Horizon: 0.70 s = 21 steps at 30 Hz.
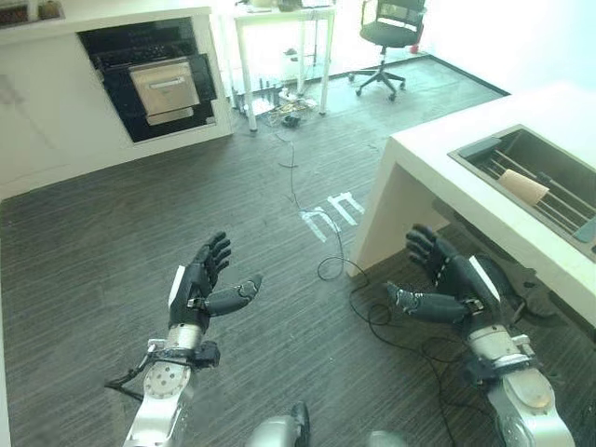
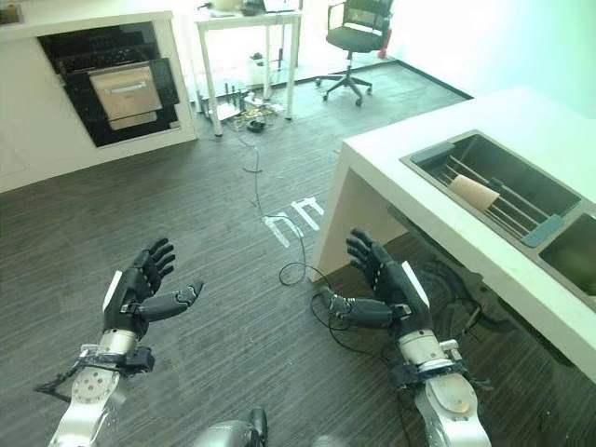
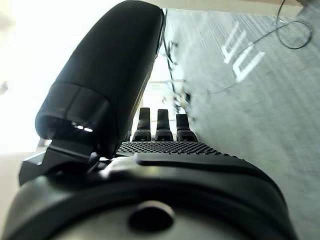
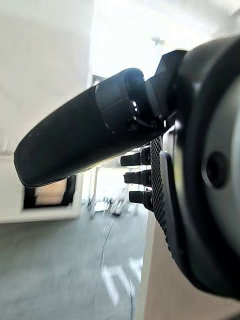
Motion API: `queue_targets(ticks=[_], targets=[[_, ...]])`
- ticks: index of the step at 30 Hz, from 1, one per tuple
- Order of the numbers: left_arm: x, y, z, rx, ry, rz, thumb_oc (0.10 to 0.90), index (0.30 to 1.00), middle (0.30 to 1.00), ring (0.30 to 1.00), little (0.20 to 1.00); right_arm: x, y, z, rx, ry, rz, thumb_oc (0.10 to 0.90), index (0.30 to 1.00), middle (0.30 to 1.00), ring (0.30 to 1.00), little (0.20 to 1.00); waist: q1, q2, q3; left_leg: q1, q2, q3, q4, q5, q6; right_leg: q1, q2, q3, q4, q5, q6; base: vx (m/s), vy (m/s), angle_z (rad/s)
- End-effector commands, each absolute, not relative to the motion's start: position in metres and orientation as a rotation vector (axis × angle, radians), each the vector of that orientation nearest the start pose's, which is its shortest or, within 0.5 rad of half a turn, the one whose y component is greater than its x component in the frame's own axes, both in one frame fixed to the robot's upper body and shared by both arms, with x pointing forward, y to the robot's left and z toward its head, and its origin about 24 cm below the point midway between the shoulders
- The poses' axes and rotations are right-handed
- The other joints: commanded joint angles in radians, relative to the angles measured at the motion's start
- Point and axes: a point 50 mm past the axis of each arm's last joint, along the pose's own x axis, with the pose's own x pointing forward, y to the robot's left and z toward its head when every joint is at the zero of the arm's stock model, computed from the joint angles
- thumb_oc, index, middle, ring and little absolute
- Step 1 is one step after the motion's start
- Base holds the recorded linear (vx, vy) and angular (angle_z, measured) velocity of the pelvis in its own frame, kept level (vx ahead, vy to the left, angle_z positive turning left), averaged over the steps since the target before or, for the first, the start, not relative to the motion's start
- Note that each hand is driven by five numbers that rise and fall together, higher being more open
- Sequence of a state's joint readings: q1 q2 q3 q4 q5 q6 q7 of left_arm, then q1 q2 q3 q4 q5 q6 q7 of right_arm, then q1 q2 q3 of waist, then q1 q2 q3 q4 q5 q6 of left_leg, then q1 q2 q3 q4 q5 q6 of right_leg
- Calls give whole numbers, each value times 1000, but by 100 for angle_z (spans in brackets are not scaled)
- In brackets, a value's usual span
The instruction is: Place the dishes in the dishwasher.
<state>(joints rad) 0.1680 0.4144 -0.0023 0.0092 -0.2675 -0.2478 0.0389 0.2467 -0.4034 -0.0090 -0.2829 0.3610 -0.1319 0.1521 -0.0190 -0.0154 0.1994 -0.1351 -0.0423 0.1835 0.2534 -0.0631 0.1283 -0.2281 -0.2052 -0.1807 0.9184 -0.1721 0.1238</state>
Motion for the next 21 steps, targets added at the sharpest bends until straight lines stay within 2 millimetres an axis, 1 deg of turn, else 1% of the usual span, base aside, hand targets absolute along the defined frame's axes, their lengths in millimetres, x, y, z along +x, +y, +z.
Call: queue_targets(ticks=[1, 2, 3, 4, 5, 6, 8, 9, 10, 13, 14, 15, 16, 17, 18, 19, 20, 21], targets=[[227, 228, 111, 195, -420, 8, 800, 900, 900, 900, 900, 212, -216, 124, -37, -426, 146, 800, 900, 900, 900, 900, 15, 4, -36, 31, 120, -75, 47, -142, -127, 145, 78, -140, -467, 116, 18, 230, -175, -73], [225, 230, 118, 203, -451, 22, 800, 900, 900, 900, 900, 211, -217, 127, -31, -441, 145, 800, 900, 900, 900, 900, 21, -4, -26, 51, 134, -36, 47, -154, -135, 153, 44, -221, -568, 145, 16, 357, -270, -35], [220, 233, 125, 232, -496, 49, 800, 900, 900, 900, 900, 212, -216, 131, -12, -459, 165, 800, 900, 900, 900, 900, 34, -22, -9, 109, 152, 32, 47, -198, -155, 134, -41, -345, -618, 209, 44, 301, -231, -76], [217, 233, 128, 246, -520, 67, 800, 900, 900, 900, 900, 212, -215, 133, 1, -471, 177, 800, 900, 900, 900, 900, 36, -31, 1, 133, 156, 65, 47, -216, -157, 115, -82, -379, -618, 246, 57, 279, -201, -128], [214, 233, 131, 255, -543, 79, 800, 900, 900, 900, 900, 212, -214, 135, 9, -482, 183, 800, 900, 900, 900, 900, 37, -36, 8, 150, 158, 87, 47, -233, -154, 101, -109, -389, -618, 270, 66, 204, -140, -191], [212, 232, 135, 254, -572, 77, 800, 900, 900, 900, 900, 212, -213, 136, 13, -495, 177, 800, 900, 900, 900, 900, 40, -36, 12, 169, 160, 104, 47, -253, -148, 95, -117, -372, -618, 247, 71, 231, -179, -165], [211, 229, 140, 250, -606, 65, 800, 900, 900, 900, 900, 211, -213, 137, 8, -504, 161, 800, 900, 900, 900, 900, 30, -38, 6, 179, 159, 107, 47, -262, -141, 86, -107, -342, -618, 214, 62, 266, -236, -77], [211, 227, 143, 227, -621, 55, 800, 900, 900, 900, 900, 211, -213, 138, 2, -506, 143, 800, 900, 900, 900, 900, 24, -37, -4, 186, 161, 114, 47, -261, -141, 86, -96, -333, -618, 174, 50, 308, -301, -23], [211, 226, 144, 202, -630, 49, 800, 900, 900, 900, 900, 212, -213, 139, 7, -508, 134, 800, 900, 900, 900, 900, 20, -39, -15, 195, 162, 120, 47, -262, -141, 90, -83, -330, -618, 145, 43, 336, -346, -6], [210, 223, 148, 139, -664, 54, 800, 900, 900, 900, 900, 213, -212, 142, -15, -517, 132, 800, 900, 900, 900, 900, -2, -41, -45, 228, 165, 140, 47, -262, -149, 93, -35, -296, -618, 93, 21, 318, -314, -15], [210, 220, 152, 126, -688, 56, 800, 900, 900, 900, 900, 212, -213, 143, -29, -519, 128, 800, 900, 900, 900, 900, -14, -40, -56, 250, 175, 160, 47, -224, -164, 96, -16, -286, -618, 75, 6, 456, -447, -47], [210, 220, 154, 109, -709, 57, 800, 900, 900, 900, 900, 211, -218, 144, -40, -518, 118, 800, 900, 900, 900, 900, -24, -38, -66, 275, 189, 178, 47, -114, -203, 104, 12, -271, -618, 48, -16, 430, -441, -71], [211, 219, 155, 94, -715, 55, 800, 900, 900, 900, 900, 210, -220, 145, -60, -521, 114, 800, 900, 900, 900, 900, -27, -43, -69, 293, 188, 187, 47, -41, -227, 110, 20, -261, -618, 34, -32, 335, -353, -86], [211, 219, 156, 86, -720, 54, 800, 900, 900, 900, 900, 210, -222, 146, -72, -527, 116, 800, 900, 900, 900, 900, -27, -49, -68, 303, 182, 191, 53, -11, -237, 115, 22, -252, -618, 25, -41, 249, -268, -60], [210, 218, 157, 76, -735, 55, 800, 900, 900, 900, 900, 210, -224, 149, -82, -533, 129, 800, 900, 900, 900, 900, -25, -51, -64, 274, 185, 167, 156, 24, -257, 127, 34, -235, -618, 7, -60, 203, -219, -49], [210, 217, 158, 73, -743, 52, 800, 900, 900, 900, 900, 210, -224, 150, -87, -540, 133, 800, 900, 900, 900, 900, -24, -49, -63, 249, 190, 148, 207, 35, -265, 131, 43, -229, -618, -2, -70, 132, -217, -64], [210, 216, 159, 65, -756, 57, 800, 900, 900, 900, 900, 210, -224, 152, -98, -549, 143, 800, 900, 900, 900, 900, -13, -61, -48, 167, 168, 123, 270, 35, -243, 138, 38, -216, -618, 3, -82, 115, -118, -77], [210, 216, 159, 58, -761, 65, 800, 900, 900, 900, 900, 212, -222, 154, -106, -554, 151, 800, 900, 900, 900, 900, -4, -60, -41, 130, 136, 99, 246, -4, -215, 142, 45, -189, -618, -2, -78, 138, -45, -81]])
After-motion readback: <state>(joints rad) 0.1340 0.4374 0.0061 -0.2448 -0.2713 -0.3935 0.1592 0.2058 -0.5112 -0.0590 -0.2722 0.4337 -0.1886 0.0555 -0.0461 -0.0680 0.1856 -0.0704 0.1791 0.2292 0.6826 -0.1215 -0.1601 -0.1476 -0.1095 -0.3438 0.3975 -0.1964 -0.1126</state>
